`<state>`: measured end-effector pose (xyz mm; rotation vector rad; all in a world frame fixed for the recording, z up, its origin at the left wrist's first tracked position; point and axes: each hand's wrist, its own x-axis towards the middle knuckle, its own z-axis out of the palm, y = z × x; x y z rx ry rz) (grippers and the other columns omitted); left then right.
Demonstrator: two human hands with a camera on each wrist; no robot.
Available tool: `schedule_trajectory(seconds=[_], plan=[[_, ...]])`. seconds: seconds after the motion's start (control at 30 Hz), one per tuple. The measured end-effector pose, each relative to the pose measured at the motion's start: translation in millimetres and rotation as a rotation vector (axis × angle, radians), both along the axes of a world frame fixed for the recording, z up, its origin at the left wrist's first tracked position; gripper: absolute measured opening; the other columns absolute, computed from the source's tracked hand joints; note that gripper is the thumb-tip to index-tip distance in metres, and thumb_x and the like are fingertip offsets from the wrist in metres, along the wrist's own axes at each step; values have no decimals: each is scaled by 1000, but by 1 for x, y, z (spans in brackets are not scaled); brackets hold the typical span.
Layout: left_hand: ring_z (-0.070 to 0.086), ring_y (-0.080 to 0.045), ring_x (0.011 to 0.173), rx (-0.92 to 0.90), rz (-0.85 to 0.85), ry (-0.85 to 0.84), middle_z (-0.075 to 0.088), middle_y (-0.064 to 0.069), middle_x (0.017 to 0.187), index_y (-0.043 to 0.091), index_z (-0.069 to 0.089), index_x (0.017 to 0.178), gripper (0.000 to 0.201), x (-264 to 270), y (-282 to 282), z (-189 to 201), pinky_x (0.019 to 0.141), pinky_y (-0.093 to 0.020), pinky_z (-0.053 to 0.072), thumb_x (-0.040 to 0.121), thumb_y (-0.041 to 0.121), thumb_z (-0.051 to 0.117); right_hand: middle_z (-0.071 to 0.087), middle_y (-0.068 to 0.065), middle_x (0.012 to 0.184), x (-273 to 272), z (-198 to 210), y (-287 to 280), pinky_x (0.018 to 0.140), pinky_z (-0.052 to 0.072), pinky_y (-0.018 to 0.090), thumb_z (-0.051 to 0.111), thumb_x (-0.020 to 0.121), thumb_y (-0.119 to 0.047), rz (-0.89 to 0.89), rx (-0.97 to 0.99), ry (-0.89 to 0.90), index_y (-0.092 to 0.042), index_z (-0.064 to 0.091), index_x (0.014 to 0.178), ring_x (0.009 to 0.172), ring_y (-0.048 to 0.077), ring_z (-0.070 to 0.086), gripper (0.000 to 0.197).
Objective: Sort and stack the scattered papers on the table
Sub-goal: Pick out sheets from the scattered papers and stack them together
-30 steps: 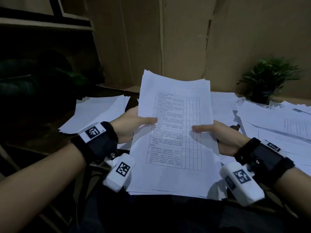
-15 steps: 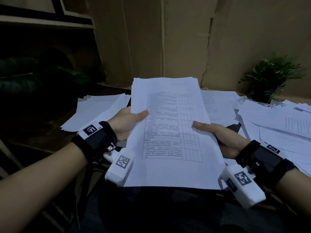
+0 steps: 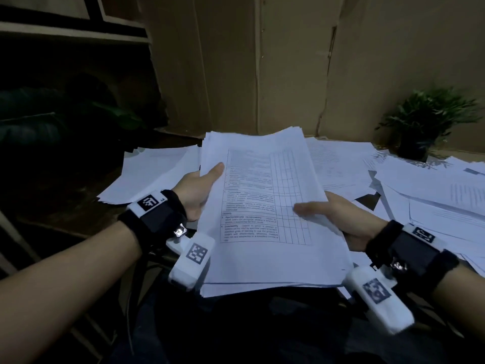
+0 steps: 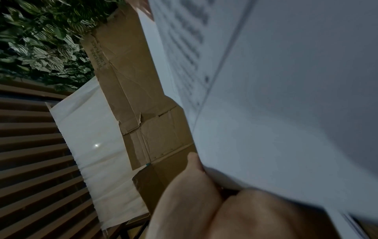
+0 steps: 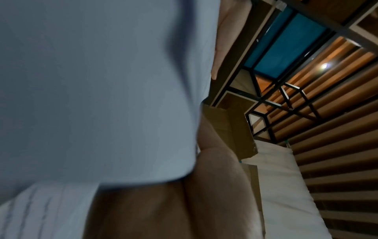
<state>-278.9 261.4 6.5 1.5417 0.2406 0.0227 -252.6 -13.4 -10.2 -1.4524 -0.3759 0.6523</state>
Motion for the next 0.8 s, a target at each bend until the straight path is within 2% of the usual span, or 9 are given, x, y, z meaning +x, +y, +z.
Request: schedule_trajectory(seconds=[0.07,0.2,0.27,0.4,0.5,0.57,0.67,0.73,0.8], plan=[[70,-25,102,21,-2,39,74,-5,112,14,63,126,47,-1,4,0,85,-35,57,99,48,46,70,2,125,1,-3,-1,95,55,31,52,101,-12,-1,-58,-88,-14,59,130,116,21,67,30],[65,-22,101,-39,-130,11,69,-2,114,26,69,121,46,-18,5,0,92,-35,52,98,53,40,68,15,127,10,-10,-7,105,47,50,55,99,-20,-163,-25,-128,-5,59,130,119,37,63,35],[66,-23,95,-69,-195,2,68,-4,114,23,71,114,34,-32,3,-5,85,-35,52,98,42,49,65,20,129,15,-9,-8,103,48,53,55,99,-20,-255,25,-113,-4,59,131,117,39,63,36],[70,-30,104,-90,-306,-28,68,-6,124,23,53,131,36,-57,-6,-23,74,-36,61,95,17,54,70,12,124,20,-5,-10,88,59,44,52,101,-22,-315,101,-82,-8,59,131,109,32,69,34],[64,-22,116,27,-250,-134,64,-1,132,24,46,138,42,-59,-11,-36,90,-35,57,98,11,53,67,22,125,18,-5,-5,97,53,54,59,97,-28,-333,-7,-162,-5,63,124,111,42,66,36],[59,-13,122,172,-203,-205,61,6,135,24,42,142,46,-59,-12,-42,102,-34,50,99,10,52,66,25,122,14,-5,2,101,48,58,71,84,-50,-343,-72,-254,-4,66,117,112,45,63,57],[59,-4,120,245,-141,-278,61,11,132,24,43,140,47,-59,-12,-45,99,-25,49,99,3,51,70,17,118,15,-6,5,98,53,51,78,57,-74,-301,-116,-328,-4,67,117,112,40,64,92],[62,-5,116,215,-79,-285,65,8,128,20,47,138,46,-58,-8,-47,93,-19,51,98,-3,49,74,5,118,15,-2,3,90,58,33,70,84,-49,-200,-41,-237,-8,66,122,112,28,68,56],[65,-8,111,159,-15,-266,67,5,124,17,50,135,44,-56,-2,-48,86,-17,53,97,-6,49,74,12,113,16,-2,-1,82,58,29,53,100,-26,-112,6,-140,-10,67,120,100,25,71,29]])
